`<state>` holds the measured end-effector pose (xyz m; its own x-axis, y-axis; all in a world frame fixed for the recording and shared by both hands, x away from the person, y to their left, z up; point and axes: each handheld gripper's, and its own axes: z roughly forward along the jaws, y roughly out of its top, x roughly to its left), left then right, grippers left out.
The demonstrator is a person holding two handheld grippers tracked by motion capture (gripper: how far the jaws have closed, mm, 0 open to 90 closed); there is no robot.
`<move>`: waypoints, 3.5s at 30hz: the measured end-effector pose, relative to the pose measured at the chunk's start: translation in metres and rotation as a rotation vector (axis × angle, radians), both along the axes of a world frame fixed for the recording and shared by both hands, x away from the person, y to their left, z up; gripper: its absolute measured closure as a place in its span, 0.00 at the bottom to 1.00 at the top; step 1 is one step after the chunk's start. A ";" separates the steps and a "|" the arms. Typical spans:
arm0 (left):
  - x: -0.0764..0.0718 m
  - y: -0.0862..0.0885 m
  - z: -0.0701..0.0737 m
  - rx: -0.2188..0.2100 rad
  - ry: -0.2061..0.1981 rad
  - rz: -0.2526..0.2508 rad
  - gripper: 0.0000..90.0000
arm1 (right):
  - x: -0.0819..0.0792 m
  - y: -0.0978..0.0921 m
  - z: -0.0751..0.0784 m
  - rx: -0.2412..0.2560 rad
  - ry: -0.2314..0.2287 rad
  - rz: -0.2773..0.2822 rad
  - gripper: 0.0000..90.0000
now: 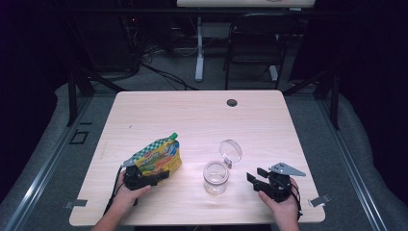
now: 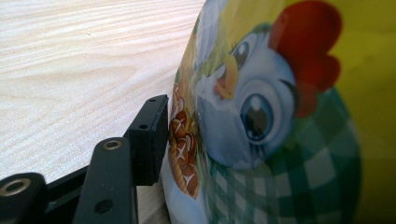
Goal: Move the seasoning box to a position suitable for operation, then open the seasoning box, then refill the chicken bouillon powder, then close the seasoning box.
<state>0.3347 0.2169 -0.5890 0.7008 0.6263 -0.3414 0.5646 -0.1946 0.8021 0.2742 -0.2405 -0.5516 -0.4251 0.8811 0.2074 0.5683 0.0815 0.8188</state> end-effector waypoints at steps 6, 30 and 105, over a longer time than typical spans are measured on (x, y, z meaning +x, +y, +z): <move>0.000 -0.001 0.000 0.006 -0.005 0.012 0.57 | 0.000 0.000 0.000 -0.002 0.001 0.000 0.53; -0.003 -0.001 0.008 0.042 -0.015 0.031 0.66 | 0.007 0.000 0.000 0.011 -0.005 -0.011 0.53; -0.049 -0.033 0.059 0.578 -0.433 0.021 0.66 | -0.006 0.003 0.014 -0.020 -0.088 0.012 0.57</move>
<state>0.2854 0.1843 -0.5302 0.6839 0.6379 0.3541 0.2278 -0.6478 0.7270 0.2682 -0.2375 -0.5378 -0.4514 0.8794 0.1515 0.4930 0.1043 0.8638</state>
